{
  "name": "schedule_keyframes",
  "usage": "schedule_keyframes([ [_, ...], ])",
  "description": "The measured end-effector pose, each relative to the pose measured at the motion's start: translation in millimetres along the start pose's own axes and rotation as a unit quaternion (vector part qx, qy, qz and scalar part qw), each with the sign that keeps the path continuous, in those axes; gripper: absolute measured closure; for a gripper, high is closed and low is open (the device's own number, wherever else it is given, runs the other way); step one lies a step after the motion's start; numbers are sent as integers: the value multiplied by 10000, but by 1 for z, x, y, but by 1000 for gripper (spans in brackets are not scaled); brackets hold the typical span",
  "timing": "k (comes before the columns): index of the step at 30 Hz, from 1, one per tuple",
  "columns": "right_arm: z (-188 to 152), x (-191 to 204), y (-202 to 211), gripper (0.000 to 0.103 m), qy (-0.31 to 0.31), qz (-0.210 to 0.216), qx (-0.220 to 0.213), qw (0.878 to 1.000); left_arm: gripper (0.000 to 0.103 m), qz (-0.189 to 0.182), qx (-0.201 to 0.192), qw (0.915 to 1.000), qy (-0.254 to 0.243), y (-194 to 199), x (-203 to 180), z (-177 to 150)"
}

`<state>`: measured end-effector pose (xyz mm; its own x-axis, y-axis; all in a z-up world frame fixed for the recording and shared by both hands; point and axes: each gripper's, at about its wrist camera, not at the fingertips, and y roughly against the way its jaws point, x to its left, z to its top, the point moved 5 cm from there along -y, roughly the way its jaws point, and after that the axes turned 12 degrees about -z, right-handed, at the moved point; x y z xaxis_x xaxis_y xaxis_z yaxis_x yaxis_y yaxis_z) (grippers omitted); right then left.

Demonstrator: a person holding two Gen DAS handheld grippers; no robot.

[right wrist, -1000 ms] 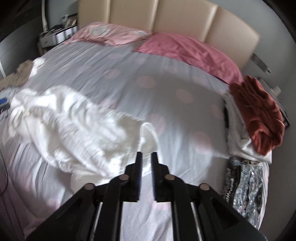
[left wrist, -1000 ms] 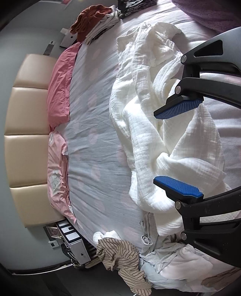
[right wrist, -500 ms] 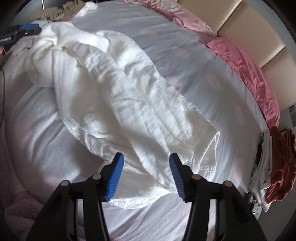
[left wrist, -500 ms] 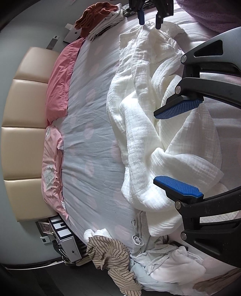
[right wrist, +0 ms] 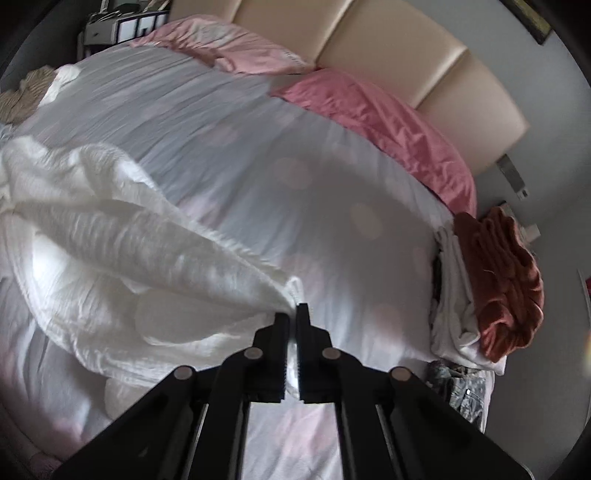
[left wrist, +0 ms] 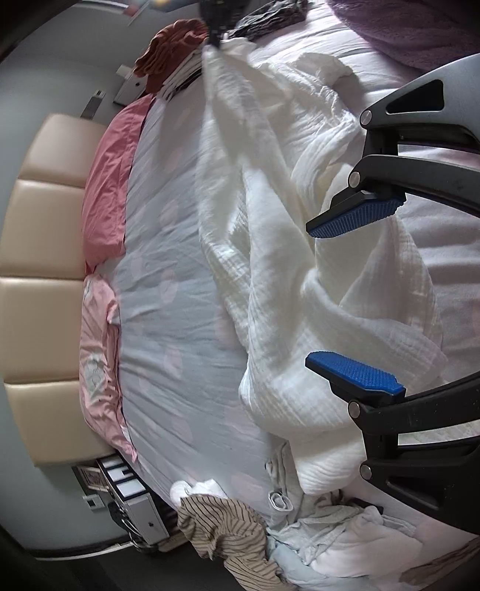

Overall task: Fold clothes
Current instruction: 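Grasp a blanket corner with the right gripper and pull it toward the folded clothes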

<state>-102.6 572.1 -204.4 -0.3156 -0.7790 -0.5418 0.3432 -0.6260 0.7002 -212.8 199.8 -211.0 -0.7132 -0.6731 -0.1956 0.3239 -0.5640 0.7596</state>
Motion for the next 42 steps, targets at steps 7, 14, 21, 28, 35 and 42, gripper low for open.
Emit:
schedule_keyframes([
  [7,-6,-83,-8,100,-698,-583,361,9952,37,-402,322,9970,-571,-9,-31,-9],
  [14,-35,-140,-40,100,-1048,-1087,781,9854,37,-620,669,9919,-884,-20,-47,-17],
  [21,-58,-179,-66,100,-1166,-1403,1046,9776,37,-860,1093,9825,-1240,-32,-62,-32],
  [28,-63,-187,-73,100,-1145,-1363,1093,9779,37,-1002,1476,9632,-2012,-42,-93,-47],
  [35,-60,-187,-76,100,-1135,-1310,1073,9790,38,-274,1749,9529,-2463,-58,-94,-58],
  [42,-59,-185,-70,100,-1010,-1357,1016,9803,75,305,1597,9544,-2503,-62,-84,-51],
])
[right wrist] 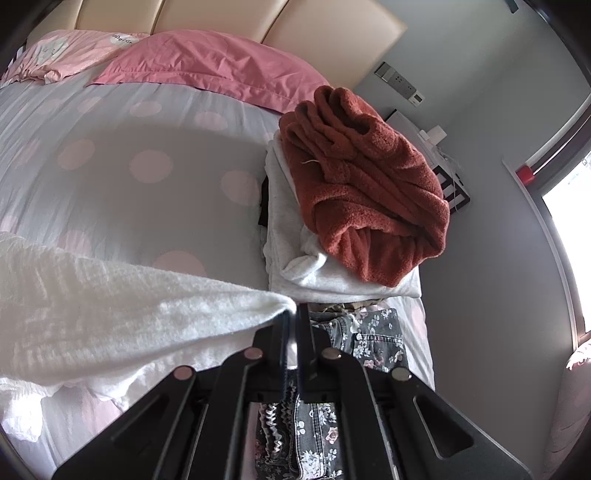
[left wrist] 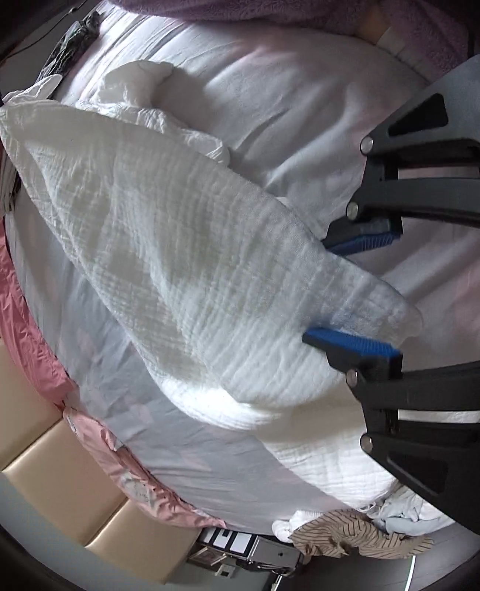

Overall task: Fold clothes
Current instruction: 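Grasp a blanket corner with the right gripper and pull it toward the folded clothes, then grasp the blanket edge with the left gripper while the right gripper holds its corner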

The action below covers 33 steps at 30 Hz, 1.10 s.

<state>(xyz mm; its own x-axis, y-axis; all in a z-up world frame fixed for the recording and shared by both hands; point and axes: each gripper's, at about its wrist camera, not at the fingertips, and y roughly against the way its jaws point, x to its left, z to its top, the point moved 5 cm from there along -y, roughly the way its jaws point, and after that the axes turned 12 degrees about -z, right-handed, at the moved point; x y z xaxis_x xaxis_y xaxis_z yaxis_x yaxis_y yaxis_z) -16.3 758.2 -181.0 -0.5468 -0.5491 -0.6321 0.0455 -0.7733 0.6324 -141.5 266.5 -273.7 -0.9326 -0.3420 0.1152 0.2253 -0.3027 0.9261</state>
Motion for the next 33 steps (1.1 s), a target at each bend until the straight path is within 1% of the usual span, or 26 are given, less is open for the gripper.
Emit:
schedule_keyframes([
  [1,-1,1,2,100,46,-35,-36,10000,81,3,-93,9999,50,4,2,2],
  [2,-2,0,6,100,67,-50,-75,9999,82,7,-249,9995,212,11,9,4],
  [3,-3,-1,10,100,78,-55,-114,9999,87,10,-414,9984,388,19,17,6],
  [5,-6,-3,18,100,100,-66,-193,9997,90,10,-703,9943,805,36,37,8],
  [6,-7,-4,22,100,112,-72,-233,9996,92,0,-875,9907,1047,47,47,8],
  [8,-9,-11,37,100,94,-58,-368,9993,93,78,-1180,9820,1473,70,67,6],
  [11,-11,-26,68,100,23,-38,-665,9978,93,113,-1606,9701,1818,111,87,3],
  [14,-13,-48,108,100,-131,-96,-1067,9942,93,117,-2087,9583,1951,164,93,3],
  [17,-17,-74,149,100,-362,-87,-1438,9889,97,246,-2516,9477,1948,218,92,0],
  [19,-23,-92,175,100,-552,-59,-1689,9841,98,305,-2826,9391,1933,256,89,-6],
  [21,-29,-111,204,100,-708,-163,-2042,9762,98,314,-3161,9287,1916,295,84,-12],
  [24,-40,-138,245,100,-882,-444,-2561,9616,98,441,-3450,9200,1808,335,76,-20],
  [25,-43,-146,257,100,-930,-496,-2677,9577,98,459,-3502,9184,1781,346,74,-22],
  [27,-46,-157,271,100,-959,-547,-2786,9540,98,432,-3525,9184,1742,356,72,-23],
  [29,-46,-159,273,100,-907,-483,-2750,9559,98,577,-3368,9245,1687,345,71,-21],
  [32,-39,-137,249,100,-645,-333,-2495,9656,98,699,-2897,9379,1777,300,84,-13],
  [33,-36,-127,239,100,-545,-289,-2394,9690,98,798,-2733,9422,1765,284,88,-9],
])
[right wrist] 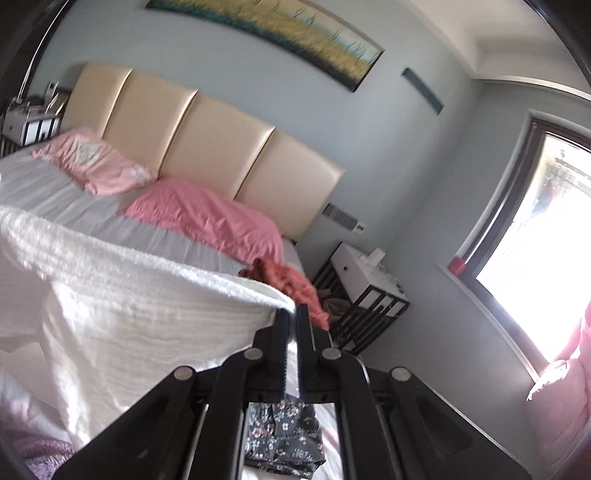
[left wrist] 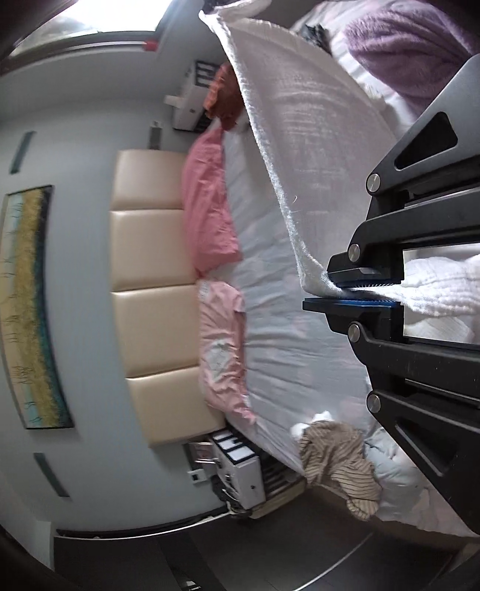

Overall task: Fold clothes
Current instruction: 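Grasp the blanket edge with the left gripper while the right gripper holds its corner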

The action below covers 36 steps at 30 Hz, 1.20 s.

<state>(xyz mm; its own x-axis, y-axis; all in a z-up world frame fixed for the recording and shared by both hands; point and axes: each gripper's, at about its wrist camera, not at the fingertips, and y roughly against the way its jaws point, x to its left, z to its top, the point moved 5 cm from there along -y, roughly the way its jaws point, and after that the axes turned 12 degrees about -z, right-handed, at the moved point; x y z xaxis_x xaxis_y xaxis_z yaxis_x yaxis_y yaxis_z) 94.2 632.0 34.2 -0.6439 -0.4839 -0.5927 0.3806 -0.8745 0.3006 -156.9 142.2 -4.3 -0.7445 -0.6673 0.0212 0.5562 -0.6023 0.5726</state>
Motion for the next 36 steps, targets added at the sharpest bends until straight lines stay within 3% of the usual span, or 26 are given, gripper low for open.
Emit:
schedule_keyframes([
  [6,-36,78,-77,100,335,397,804,9954,98,301,846,9960,37,-106,18,-26],
  [10,-49,133,-129,100,563,611,1203,9893,98,501,1263,9907,9,-176,35,-25],
  [19,-44,231,-249,100,973,791,1679,9778,98,879,1943,9769,-128,-323,76,-8],
  [24,-47,278,-300,100,1302,938,1905,9685,98,952,2451,9645,-230,-400,93,-22],
  [28,-60,306,-324,99,1393,1135,2176,9594,96,860,2786,9565,-81,-441,102,-42],
  [33,-68,315,-331,97,1326,1182,2231,9585,92,685,3011,9508,261,-463,108,-64],
  [35,-67,314,-329,96,1313,1226,2247,9577,86,744,2993,9508,289,-459,109,-63],
  [36,-66,311,-327,90,1276,1243,2273,9574,72,778,2982,9509,301,-457,109,-63],
])
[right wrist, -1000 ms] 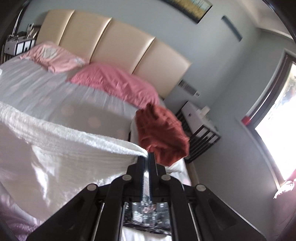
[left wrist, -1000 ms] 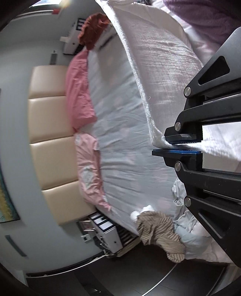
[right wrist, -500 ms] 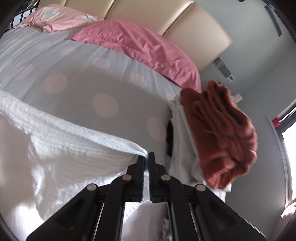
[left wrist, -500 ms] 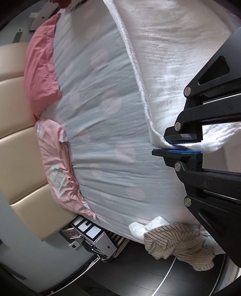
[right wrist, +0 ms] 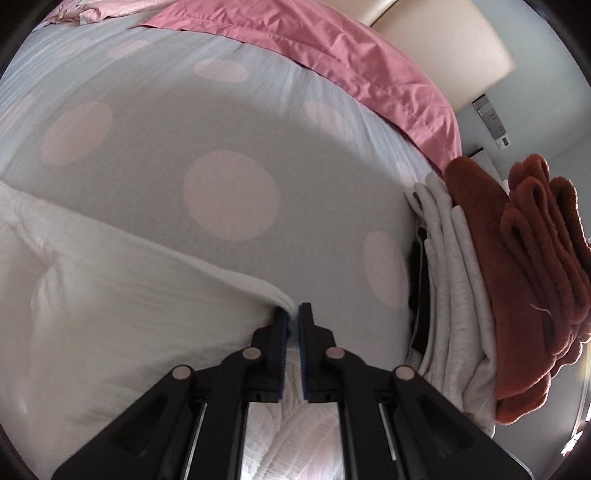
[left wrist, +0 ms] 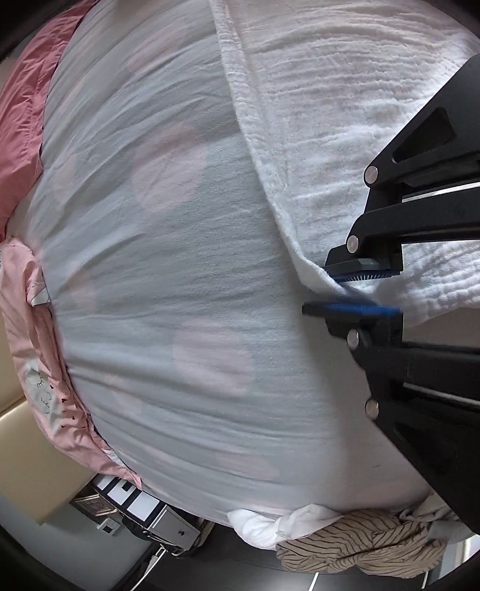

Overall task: Fold clothes
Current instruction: 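Grasp the blanket edge with the left gripper while the right gripper holds its corner, then lay the blanket down and open both grippers above it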

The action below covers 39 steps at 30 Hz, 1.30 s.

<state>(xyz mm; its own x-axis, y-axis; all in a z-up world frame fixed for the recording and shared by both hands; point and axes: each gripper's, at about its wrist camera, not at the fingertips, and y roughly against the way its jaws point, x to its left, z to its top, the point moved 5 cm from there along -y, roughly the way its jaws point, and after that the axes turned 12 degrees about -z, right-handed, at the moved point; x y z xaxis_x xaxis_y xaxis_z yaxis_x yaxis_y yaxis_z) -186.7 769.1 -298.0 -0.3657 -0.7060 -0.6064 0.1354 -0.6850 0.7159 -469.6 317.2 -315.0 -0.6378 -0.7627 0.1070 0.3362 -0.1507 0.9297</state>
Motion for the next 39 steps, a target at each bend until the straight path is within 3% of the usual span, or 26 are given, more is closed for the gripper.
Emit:
schedule_keyframes([
  [1,0,-4,4,86,-73,56,32,10000,50,63,-25,10000,59,5,2,-1],
  [3,-1,-13,15,75,-271,220,97,9993,35,-22,-216,9996,188,25,4,-4],
  [6,-4,-30,41,65,-594,482,137,9970,35,-270,-505,9976,389,59,8,-13],
  [10,-16,-48,92,64,-1042,760,-17,9916,35,-698,-661,9923,776,101,9,-44],
  [17,-63,-19,172,64,-1597,2048,-135,9656,35,-1127,-606,9828,1330,139,-2,-131],
  [23,-94,21,220,63,-2037,2868,-377,9353,40,-1609,-728,9658,1899,139,-9,-177],
  [26,-108,45,233,62,-2153,3325,-622,9161,48,-1782,-906,9594,1991,137,-12,-184],
  [28,-124,66,237,62,-2065,3381,-720,9154,54,-1665,-894,9642,1861,134,-17,-188],
  [31,-135,88,236,62,-1809,3284,-666,9247,58,-1498,-851,9702,1705,130,-24,-193],
  [39,-135,92,222,61,-1910,3237,-553,9250,76,-1662,-633,9701,1649,119,-35,-201],
])
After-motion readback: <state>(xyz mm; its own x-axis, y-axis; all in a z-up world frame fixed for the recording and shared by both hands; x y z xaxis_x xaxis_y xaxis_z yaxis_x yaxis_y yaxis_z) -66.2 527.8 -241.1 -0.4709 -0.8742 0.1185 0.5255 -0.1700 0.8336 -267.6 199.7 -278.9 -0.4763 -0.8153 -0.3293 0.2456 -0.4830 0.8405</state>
